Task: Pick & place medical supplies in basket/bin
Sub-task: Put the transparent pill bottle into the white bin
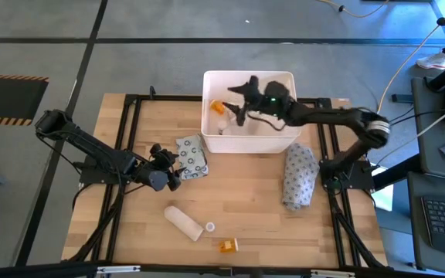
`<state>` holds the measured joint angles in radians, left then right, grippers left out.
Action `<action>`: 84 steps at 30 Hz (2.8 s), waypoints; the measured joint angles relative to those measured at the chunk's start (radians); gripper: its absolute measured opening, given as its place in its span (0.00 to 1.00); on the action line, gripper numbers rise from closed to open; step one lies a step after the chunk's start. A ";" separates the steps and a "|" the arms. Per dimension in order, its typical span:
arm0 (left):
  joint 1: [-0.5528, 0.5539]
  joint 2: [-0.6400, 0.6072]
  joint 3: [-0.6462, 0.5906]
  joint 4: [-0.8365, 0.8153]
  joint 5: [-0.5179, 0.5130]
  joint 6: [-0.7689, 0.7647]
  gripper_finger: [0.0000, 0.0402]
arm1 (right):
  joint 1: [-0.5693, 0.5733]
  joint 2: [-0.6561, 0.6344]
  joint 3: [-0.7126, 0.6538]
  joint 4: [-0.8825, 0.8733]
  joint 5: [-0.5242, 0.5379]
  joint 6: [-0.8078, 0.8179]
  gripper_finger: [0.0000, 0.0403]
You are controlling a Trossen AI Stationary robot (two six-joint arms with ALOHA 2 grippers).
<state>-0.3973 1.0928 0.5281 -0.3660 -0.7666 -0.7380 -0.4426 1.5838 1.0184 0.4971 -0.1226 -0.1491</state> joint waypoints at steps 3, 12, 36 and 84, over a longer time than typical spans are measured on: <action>0.000 0.000 0.000 0.000 0.000 0.000 0.67 | 0.054 -0.109 0.000 -0.048 -0.001 -0.074 0.73; 0.000 0.000 0.000 0.000 -0.032 0.000 0.67 | 0.349 -0.276 0.002 -0.270 -0.002 -0.118 0.73; 0.000 0.000 0.000 0.001 -0.045 -0.026 0.67 | 0.807 0.282 0.000 0.107 0.141 0.124 0.73; 0.000 0.000 0.000 0.001 -0.012 -0.026 0.67 | 0.809 0.558 0.087 0.248 -0.029 0.170 0.32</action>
<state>-0.3975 1.0931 0.5278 -0.3653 -0.7790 -0.7643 0.3660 2.1413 1.1053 0.7448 -0.1513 0.0210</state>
